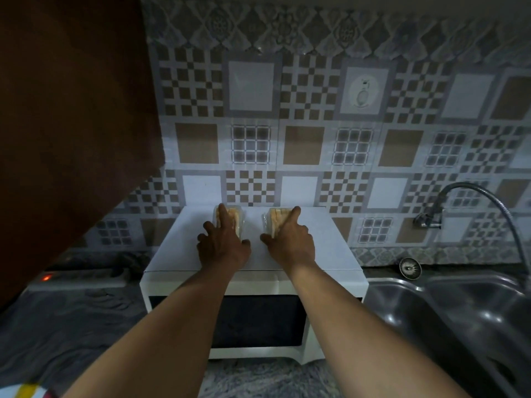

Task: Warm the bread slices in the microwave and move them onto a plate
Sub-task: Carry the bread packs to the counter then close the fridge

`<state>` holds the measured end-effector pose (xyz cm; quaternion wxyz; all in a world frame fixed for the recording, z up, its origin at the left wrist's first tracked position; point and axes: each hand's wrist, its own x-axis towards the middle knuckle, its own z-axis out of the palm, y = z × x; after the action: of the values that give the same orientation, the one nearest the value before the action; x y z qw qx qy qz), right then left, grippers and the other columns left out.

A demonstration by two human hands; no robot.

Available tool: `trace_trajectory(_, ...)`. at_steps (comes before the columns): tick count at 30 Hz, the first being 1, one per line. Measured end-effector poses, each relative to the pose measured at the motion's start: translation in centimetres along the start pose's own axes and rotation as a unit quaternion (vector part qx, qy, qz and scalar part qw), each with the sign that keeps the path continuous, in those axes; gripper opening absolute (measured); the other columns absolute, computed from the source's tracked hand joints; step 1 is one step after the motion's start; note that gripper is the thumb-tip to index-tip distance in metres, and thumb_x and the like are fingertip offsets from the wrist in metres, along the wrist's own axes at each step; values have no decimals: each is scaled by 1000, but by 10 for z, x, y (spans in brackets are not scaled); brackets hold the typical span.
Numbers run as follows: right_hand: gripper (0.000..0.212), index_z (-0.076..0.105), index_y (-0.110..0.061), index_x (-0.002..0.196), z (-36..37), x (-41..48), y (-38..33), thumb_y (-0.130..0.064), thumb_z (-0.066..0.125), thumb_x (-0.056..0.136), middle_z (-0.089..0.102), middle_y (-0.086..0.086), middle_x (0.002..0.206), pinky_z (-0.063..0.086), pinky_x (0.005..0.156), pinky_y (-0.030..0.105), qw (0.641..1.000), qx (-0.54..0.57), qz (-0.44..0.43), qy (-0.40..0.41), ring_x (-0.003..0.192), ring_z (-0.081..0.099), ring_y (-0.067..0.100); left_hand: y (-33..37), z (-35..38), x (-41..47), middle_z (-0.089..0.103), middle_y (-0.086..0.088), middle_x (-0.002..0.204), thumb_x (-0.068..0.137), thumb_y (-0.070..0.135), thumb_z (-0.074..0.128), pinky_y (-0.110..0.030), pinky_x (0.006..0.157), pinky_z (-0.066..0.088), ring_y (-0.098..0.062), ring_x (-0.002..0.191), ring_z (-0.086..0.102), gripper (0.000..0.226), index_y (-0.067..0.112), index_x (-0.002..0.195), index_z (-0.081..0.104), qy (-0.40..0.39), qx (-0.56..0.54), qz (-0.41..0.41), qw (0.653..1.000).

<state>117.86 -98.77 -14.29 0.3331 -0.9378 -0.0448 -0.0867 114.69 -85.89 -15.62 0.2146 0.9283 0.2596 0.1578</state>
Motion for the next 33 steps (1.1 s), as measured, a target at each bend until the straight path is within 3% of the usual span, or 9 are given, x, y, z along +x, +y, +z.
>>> trace_trajectory(5, 99, 1, -15, 155, -17, -3, -3, -54, 63, 89, 51, 22, 136, 44, 99, 46, 999, -33, -1, -11, 123, 50, 39, 5, -9, -5, 17, -20, 154, 88, 52, 60, -53, 109, 33, -43, 135, 33, 102, 34, 152, -17, -1, 5, 1, 1000)
trace_trajectory(12, 71, 11, -16, 153, -59, -20, -17, -42, 48, 99, 39, 20, 146, 38, 108, 51, 996, -74, -45, -4, 135, 38, 38, 9, -54, -19, 38, -17, 145, 97, 47, 42, -44, 100, 42, -36, 126, 42, 72, 23, 156, 9, 97, 57, 106, 988)
trace_trajectory(18, 73, 6, -16, 158, -101, -47, -28, -40, 45, 101, 25, 21, 158, 24, 117, 56, 991, -101, -87, -19, 148, 18, 37, 6, -118, -55, 35, -15, 151, 101, 44, 33, -44, 107, 37, -33, 136, 35, 62, 23, 156, 14, 130, 94, 168, 973)
trace_trajectory(21, 74, 10, -16, 158, -127, -65, -42, -40, 49, 99, 27, 21, 157, 24, 117, 58, 987, -92, -132, -6, 147, 20, 38, 3, -154, -83, 33, -11, 153, 102, 45, 30, -48, 107, 41, -32, 139, 33, 59, 26, 155, 13, 128, 105, 167, 972)
trace_trajectory(26, 64, 20, -17, 153, -161, -116, -59, -39, 47, 100, 32, 20, 153, 25, 116, 58, 972, -64, -226, -8, 144, 25, 37, -2, -204, -161, 47, -11, 139, 101, 42, 33, -46, 88, 50, -31, 122, 47, 52, 24, 150, 28, 203, 133, 164, 956)
trace_trajectory(33, 68, 10, -19, 158, -190, -201, -85, -44, 40, 102, 20, 19, 161, 28, 115, 55, 946, -45, -318, -47, 147, 21, 38, -31, -261, -271, 51, -16, 138, 98, 40, 39, -46, 105, 40, -35, 128, 44, 56, 16, 149, 35, 283, 193, 107, 933)
